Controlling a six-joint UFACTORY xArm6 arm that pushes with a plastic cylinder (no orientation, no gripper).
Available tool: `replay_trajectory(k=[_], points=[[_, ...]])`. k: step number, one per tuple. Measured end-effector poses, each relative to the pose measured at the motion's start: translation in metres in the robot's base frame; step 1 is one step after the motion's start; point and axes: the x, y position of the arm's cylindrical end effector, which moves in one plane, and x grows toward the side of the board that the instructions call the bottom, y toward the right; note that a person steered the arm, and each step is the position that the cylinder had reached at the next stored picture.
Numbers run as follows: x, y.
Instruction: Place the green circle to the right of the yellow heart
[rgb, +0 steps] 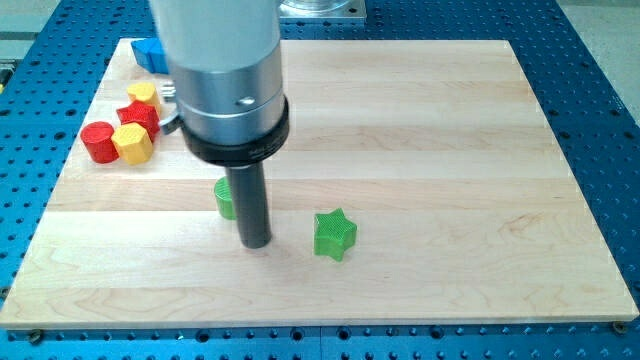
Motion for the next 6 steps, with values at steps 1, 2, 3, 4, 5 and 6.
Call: replay_trajectory(k=[1,2,3,4,5,6], points=[[-0.048,-0.009],[-0.116,-0.019],[-0.134,-0.036],[-0.086,-0.023],[-0.075,-0.076],[-0.106,-0.081]])
